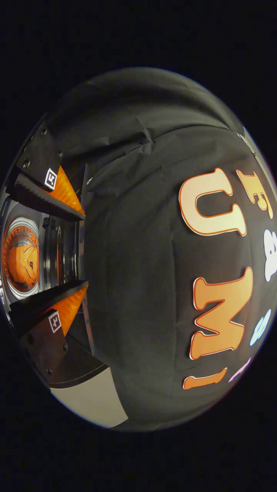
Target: Put the clothes into the washing machine and then close the washing machine lid.
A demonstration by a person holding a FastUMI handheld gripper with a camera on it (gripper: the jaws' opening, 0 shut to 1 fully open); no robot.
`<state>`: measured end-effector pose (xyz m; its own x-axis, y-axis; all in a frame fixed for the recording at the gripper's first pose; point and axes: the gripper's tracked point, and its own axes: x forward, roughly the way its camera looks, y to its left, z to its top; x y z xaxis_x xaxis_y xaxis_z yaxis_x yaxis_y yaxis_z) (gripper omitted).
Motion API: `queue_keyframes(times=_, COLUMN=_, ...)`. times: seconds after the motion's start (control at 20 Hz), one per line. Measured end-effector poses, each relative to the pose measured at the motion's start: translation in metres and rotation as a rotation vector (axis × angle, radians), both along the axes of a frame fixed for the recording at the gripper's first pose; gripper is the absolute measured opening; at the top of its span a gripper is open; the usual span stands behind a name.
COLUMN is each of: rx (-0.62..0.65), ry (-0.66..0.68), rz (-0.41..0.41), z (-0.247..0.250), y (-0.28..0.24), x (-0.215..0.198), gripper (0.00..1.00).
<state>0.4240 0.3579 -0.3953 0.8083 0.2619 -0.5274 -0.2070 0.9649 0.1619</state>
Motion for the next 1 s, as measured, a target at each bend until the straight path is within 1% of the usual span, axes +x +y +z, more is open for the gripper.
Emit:
queue_keyframes(times=0.3, rx=-0.025, ry=0.001, rz=-0.018, z=-0.011, y=0.003, x=0.033, gripper=0.99)
queue_keyframes(times=0.45, rx=-0.033, ry=0.023, rz=-0.028, z=-0.021, y=-0.002, x=0.040, gripper=0.99)
queue_keyframes(times=0.55, rx=-0.045, ry=0.024, rz=-0.028, z=-0.029, y=-0.001, x=0.040, gripper=0.99)
queue_keyframes(times=0.65, rx=-0.041, ry=-0.030, rz=-0.031, z=-0.028, y=0.000, x=0.040, gripper=0.99)
queue_keyframes(times=1.0, rx=-0.053, ry=-0.101, rz=-0.049, z=-0.026, y=-0.004, x=0.029, gripper=0.99)
